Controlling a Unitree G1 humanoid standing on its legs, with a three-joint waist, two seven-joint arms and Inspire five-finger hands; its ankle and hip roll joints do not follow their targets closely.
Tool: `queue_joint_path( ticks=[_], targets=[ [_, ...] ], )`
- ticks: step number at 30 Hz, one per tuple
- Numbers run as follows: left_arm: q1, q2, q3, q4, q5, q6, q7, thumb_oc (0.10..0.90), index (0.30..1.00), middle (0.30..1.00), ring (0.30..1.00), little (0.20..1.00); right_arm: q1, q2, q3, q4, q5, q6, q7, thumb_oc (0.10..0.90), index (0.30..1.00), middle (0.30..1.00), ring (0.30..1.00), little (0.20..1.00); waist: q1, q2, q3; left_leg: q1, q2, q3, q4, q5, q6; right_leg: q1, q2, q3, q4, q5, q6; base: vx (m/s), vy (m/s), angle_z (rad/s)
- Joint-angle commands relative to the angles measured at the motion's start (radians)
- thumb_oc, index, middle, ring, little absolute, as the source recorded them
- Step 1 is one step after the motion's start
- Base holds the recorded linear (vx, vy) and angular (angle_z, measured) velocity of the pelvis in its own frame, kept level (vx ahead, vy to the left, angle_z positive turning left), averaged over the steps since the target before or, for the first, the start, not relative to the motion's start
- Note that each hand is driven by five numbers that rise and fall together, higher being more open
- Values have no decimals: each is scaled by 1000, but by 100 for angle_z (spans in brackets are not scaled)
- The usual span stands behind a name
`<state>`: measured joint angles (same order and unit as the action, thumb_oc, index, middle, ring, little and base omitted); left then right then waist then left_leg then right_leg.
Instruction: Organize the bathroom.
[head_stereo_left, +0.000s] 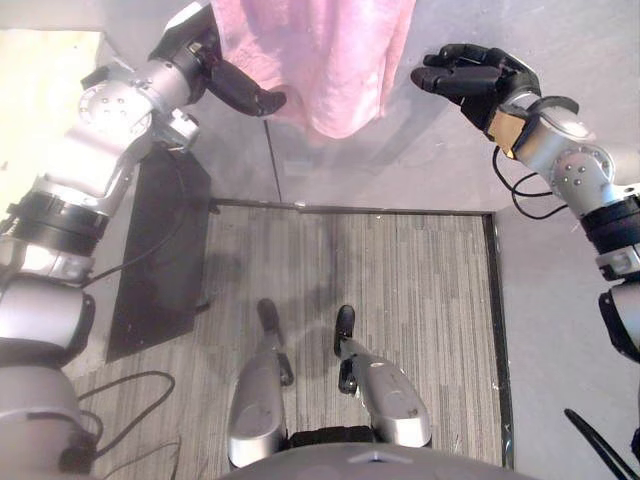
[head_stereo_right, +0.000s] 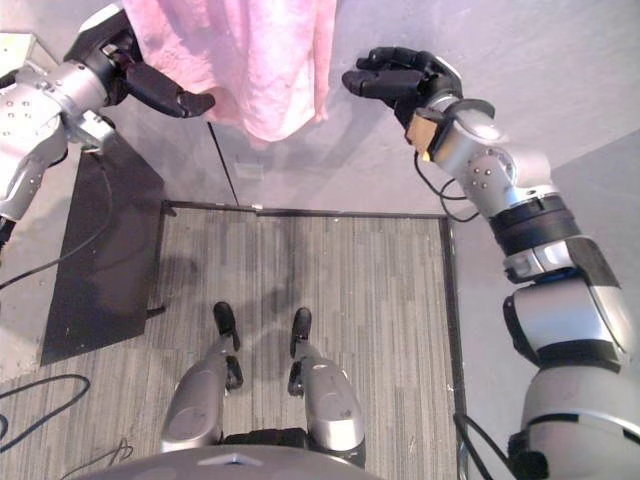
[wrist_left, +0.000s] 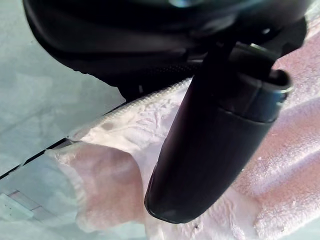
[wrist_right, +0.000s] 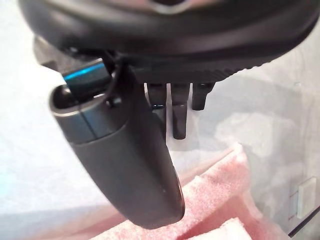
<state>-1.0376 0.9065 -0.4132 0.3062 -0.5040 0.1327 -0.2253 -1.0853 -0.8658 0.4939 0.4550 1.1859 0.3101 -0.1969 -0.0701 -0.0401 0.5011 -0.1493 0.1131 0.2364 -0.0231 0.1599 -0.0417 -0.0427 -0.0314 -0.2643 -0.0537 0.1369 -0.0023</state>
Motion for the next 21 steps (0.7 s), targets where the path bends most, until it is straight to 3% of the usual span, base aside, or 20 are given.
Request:
queue_joint_path(
  ticks=[1,8,13,21],
  targets=[
    [-51,-37,-22,-22,-32,-113,32,800,900,900,900,900,-308,69,-96,-70,26,-248,86,800,900,900,900,900,111,-59,-187,93,14,-42,43,-122,-55,-23,-85,25,59,-83,120,0,0,0],
    [-56,-52,-31,-17,-22,-107,43,800,900,900,900,900,-311,105,-79,-75,35,-241,81,800,900,900,900,900,118,-61,-178,88,10,-51,43,-120,-52,-26,-86,23,60,-82,118,-3,2,0],
    [-73,-72,-34,-26,-19,-74,76,800,900,900,900,900,-315,179,-33,-77,-27,-209,76,800,900,900,900,900,139,-67,-162,72,10,-62,54,-115,-51,-31,-87,7,62,-81,114,-6,-3,3],
    [-87,-82,-40,-11,-38,-84,80,800,900,900,900,900,-332,210,-14,-58,-74,-255,49,800,900,900,900,900,149,-70,-151,68,5,-70,52,-112,-48,-32,-86,0,66,-80,113,0,-3,9]
  ],
)
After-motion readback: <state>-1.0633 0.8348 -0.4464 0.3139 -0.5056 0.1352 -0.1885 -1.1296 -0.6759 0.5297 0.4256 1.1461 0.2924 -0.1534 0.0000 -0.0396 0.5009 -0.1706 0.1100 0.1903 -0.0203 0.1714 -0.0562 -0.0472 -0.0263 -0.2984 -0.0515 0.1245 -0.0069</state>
